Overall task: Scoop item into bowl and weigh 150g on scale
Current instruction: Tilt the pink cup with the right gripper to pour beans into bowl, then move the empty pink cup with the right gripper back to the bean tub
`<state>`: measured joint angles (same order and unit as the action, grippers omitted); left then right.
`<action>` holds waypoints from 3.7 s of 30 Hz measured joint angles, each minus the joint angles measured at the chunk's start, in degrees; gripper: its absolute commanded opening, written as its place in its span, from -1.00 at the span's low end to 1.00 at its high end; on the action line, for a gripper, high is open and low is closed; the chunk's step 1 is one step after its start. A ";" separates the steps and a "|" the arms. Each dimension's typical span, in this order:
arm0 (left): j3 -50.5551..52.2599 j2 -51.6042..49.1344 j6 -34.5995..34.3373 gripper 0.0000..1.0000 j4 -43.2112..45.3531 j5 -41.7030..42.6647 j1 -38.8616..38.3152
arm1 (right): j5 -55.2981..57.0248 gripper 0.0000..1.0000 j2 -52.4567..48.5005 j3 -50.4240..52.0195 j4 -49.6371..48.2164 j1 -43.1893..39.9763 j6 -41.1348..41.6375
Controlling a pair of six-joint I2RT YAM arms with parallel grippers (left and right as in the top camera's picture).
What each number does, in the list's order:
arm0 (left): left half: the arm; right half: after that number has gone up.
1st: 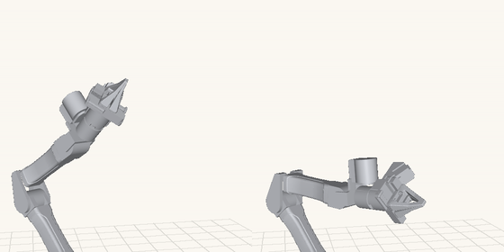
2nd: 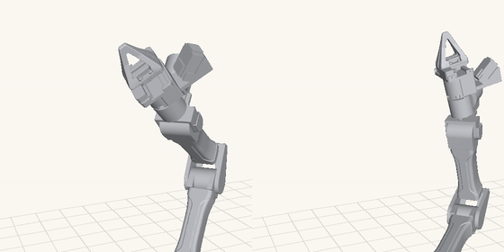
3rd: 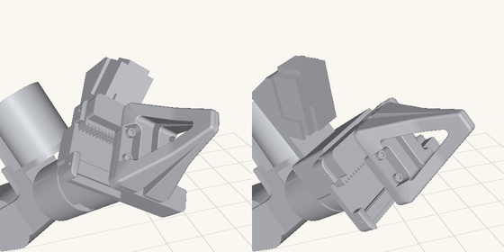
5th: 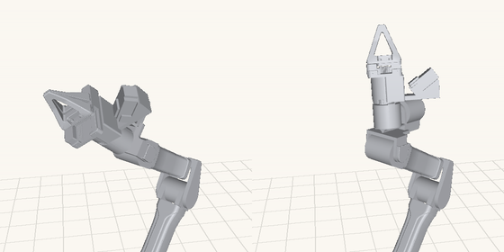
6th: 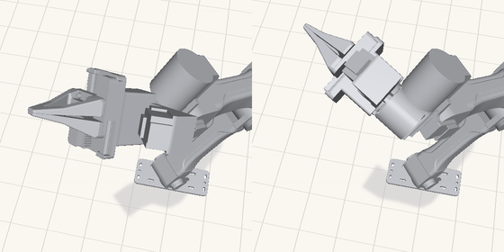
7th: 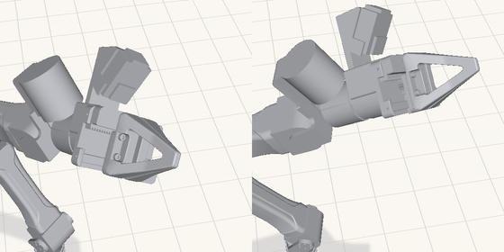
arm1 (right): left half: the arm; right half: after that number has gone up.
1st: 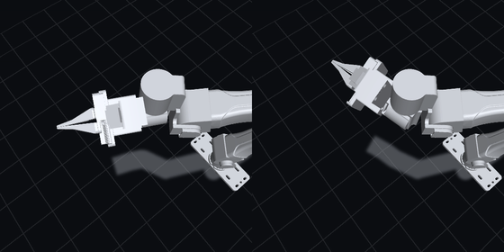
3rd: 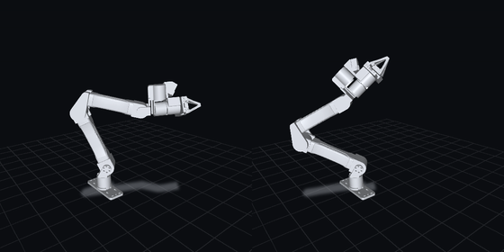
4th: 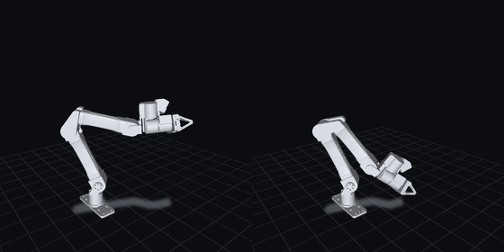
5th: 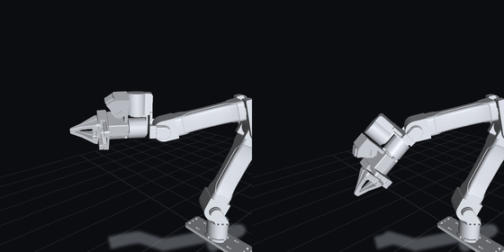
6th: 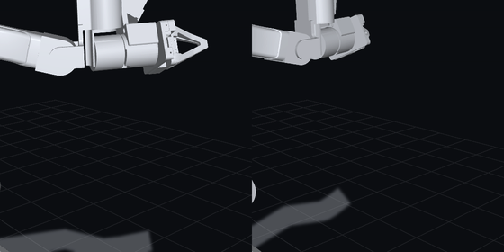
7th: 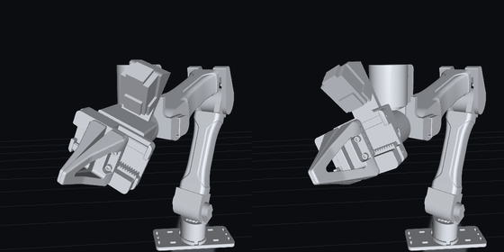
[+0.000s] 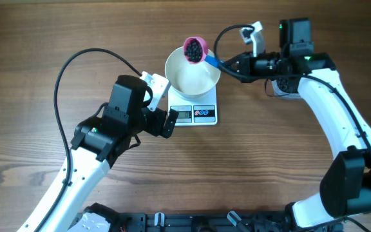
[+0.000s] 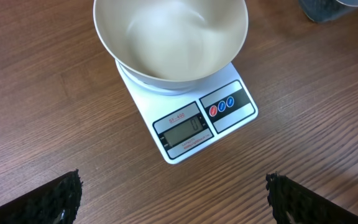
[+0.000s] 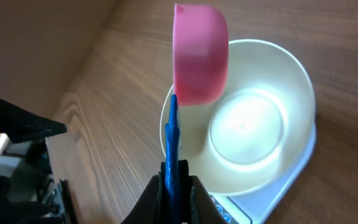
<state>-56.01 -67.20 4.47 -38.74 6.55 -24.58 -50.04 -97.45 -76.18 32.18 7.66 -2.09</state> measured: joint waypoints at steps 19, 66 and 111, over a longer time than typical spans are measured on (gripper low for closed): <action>0.00 0.00 0.00 1.00 0.02 -0.02 0.00 | 7.10 -0.91 0.00 0.00 -6.08 1.31 -4.11; 0.00 0.00 0.00 1.00 0.00 -0.02 0.02 | 25.00 -0.91 4.85 0.00 2.67 5.86 -27.08; 0.00 0.00 0.02 1.00 0.00 -0.02 0.02 | 37.99 -0.92 11.82 0.00 -10.40 9.35 -12.22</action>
<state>-56.01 -67.20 4.49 -38.74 6.52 -24.56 -12.05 -85.62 -76.18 21.78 17.02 -14.31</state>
